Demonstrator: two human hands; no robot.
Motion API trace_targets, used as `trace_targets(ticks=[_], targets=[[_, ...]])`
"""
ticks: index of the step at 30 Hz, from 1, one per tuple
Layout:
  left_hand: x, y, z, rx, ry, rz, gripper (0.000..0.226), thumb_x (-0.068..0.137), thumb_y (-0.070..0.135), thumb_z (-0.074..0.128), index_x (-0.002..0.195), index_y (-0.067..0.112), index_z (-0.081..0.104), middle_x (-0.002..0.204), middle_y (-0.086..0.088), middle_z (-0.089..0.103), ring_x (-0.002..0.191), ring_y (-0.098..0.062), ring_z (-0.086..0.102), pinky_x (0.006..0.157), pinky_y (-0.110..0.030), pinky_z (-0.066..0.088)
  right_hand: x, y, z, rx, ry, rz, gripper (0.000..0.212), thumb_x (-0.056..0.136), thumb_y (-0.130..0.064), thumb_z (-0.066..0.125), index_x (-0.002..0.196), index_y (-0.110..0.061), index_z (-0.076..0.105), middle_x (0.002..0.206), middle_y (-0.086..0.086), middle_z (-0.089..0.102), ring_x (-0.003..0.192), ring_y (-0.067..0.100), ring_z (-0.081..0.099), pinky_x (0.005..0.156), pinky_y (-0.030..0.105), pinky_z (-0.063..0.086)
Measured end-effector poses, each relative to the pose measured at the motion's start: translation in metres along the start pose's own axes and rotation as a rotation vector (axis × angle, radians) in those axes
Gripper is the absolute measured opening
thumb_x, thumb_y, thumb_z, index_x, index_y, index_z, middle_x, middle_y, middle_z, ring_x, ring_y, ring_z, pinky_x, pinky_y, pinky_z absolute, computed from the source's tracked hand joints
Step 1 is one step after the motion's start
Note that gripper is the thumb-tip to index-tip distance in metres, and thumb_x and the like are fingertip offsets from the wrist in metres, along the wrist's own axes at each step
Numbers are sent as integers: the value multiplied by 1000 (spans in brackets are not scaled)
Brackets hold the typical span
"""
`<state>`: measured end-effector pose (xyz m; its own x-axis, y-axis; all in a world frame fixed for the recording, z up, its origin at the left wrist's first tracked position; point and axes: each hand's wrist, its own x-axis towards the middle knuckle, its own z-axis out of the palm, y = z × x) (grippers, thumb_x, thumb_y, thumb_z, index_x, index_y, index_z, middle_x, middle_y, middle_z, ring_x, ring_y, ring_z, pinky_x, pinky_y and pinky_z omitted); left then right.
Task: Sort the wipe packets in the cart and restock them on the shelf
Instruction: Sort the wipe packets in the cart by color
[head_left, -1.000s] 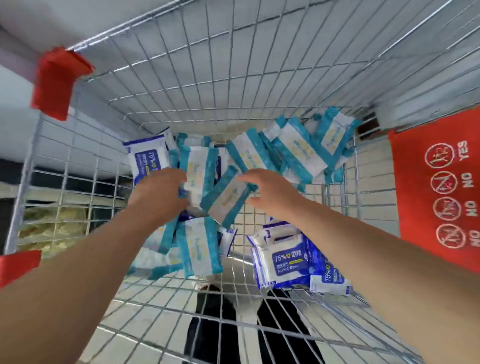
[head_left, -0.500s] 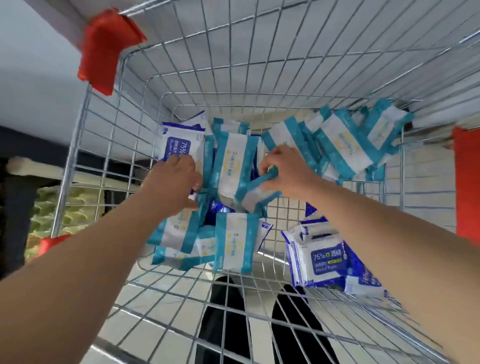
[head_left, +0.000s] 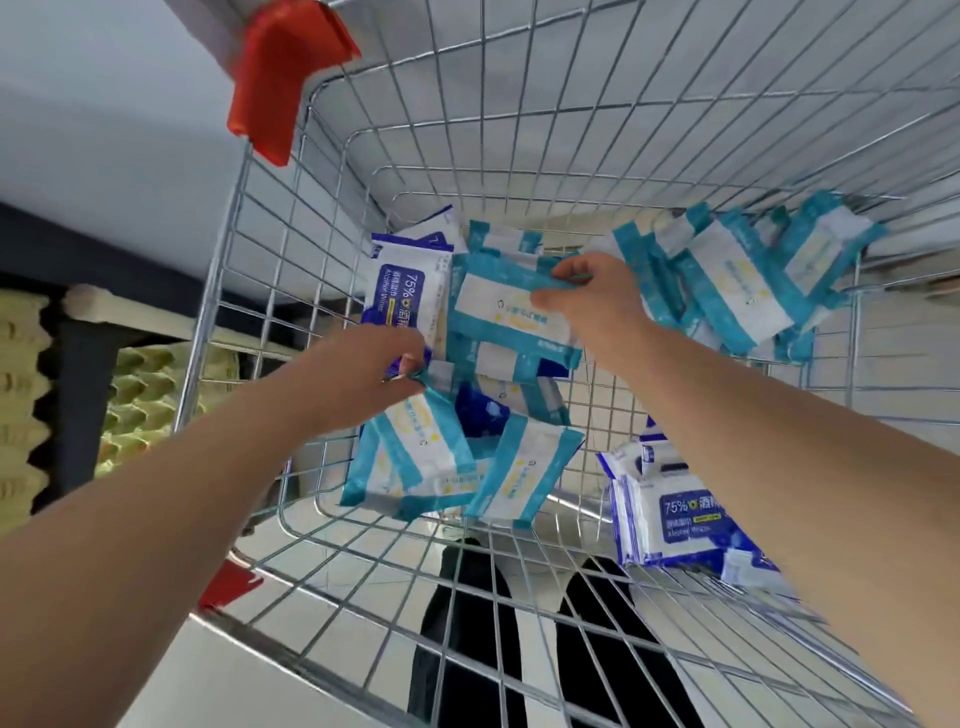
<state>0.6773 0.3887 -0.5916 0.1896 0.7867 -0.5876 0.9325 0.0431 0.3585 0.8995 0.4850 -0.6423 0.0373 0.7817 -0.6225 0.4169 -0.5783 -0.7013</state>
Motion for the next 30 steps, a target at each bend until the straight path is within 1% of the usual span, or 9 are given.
trace_targets(ticks=[4, 6, 8, 13, 16, 19, 23, 27, 30], targets=[[-11, 10, -1, -203, -3, -30, 17, 85, 29, 69, 88, 24, 53, 90, 7, 64, 78, -9, 58, 77, -34, 49, -11, 0, -23, 91, -95, 48, 45, 69, -5, 81, 103, -19, 55, 102, 9, 64, 81, 21, 69, 66, 36, 59], [-15, 18, 3, -203, -97, -50, 23, 86, 31, 68, 106, 25, 57, 108, 9, 61, 96, -11, 58, 88, -31, 47, -20, 0, -41, 85, -222, 61, 47, 70, -4, 80, 109, -18, 57, 98, 7, 69, 83, 22, 70, 69, 36, 59], [-17, 23, 10, -147, -171, -57, 35, 89, 31, 63, 123, 26, 55, 123, 8, 55, 112, -12, 52, 97, -29, 42, -28, 1, -59, 75, -371, 61, 32, 75, 0, 74, 102, -16, 65, 94, 6, 74, 87, 23, 71, 78, 36, 57], [-13, 36, 31, 28, -288, -127, 69, 88, 28, 66, 147, 19, 32, 151, -2, 36, 137, -18, 35, 107, -25, 26, -45, 18, -82, -117, -503, 152, 21, 80, -2, 70, 99, -11, 71, 101, 13, 72, 96, 27, 69, 92, 37, 53], [-8, 42, 37, 114, -273, -121, 77, 84, 27, 72, 148, 20, 30, 151, -1, 37, 136, -18, 36, 107, -26, 28, -53, 34, -81, -325, -453, 97, 34, 80, -6, 71, 113, -9, 67, 102, 5, 68, 89, 19, 64, 88, 27, 48], [-7, 47, 43, 168, -236, -93, 74, 83, 29, 72, 146, 21, 34, 147, -1, 42, 133, -19, 40, 105, -29, 31, -55, 49, -76, -395, -446, 54, 45, 76, -8, 75, 119, -14, 64, 109, 5, 68, 95, 24, 65, 90, 29, 48], [-2, 50, 48, 155, -218, -74, 66, 79, 30, 75, 137, 22, 45, 134, 0, 55, 120, -21, 51, 95, -31, 41, -58, 58, -73, -399, -466, 16, 38, 72, -7, 79, 108, -14, 68, 98, 3, 70, 76, 9, 64, 60, 8, 46], [1, 52, 46, 132, -279, -138, 65, 83, 38, 70, 139, 16, 44, 136, -4, 51, 123, -24, 48, 100, -33, 39, -59, 60, -78, -362, -389, -72, 36, 72, -7, 79, 106, -13, 67, 94, 1, 70, 76, 10, 62, 62, 15, 46], [1, 45, 37, -77, -226, -192, 51, 81, 31, 74, 127, 17, 56, 119, -1, 60, 105, -21, 55, 88, -29, 43, -64, 62, -79, -386, -371, -155, 31, 77, -8, 75, 104, -15, 61, 89, -6, 63, 78, 8, 60, 63, 15, 46]])
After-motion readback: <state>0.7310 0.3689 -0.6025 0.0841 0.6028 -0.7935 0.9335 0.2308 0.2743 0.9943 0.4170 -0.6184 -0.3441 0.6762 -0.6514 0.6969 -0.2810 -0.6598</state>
